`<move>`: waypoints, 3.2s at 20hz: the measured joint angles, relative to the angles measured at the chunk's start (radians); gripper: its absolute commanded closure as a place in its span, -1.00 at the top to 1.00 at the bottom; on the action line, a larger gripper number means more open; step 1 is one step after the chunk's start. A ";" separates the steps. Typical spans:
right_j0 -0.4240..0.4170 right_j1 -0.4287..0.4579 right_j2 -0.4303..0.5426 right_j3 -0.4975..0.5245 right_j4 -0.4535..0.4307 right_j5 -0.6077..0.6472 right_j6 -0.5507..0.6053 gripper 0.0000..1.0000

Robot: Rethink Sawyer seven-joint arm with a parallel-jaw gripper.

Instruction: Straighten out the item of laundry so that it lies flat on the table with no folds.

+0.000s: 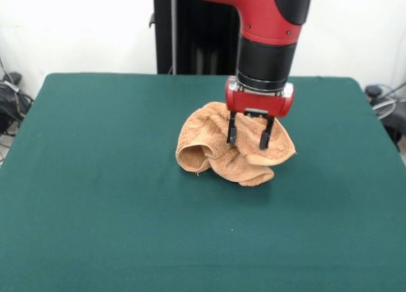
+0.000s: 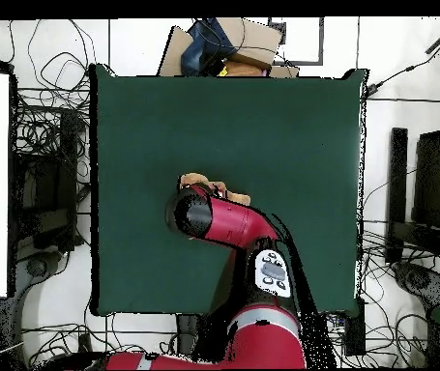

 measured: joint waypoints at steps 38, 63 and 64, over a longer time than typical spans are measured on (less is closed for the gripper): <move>0.005 0.002 0.000 0.000 0.000 0.000 0.000 -1.00; -0.005 -0.055 -0.003 0.012 0.000 0.000 0.000 -1.00; -0.004 -0.060 -0.003 0.015 0.000 0.000 0.000 -1.00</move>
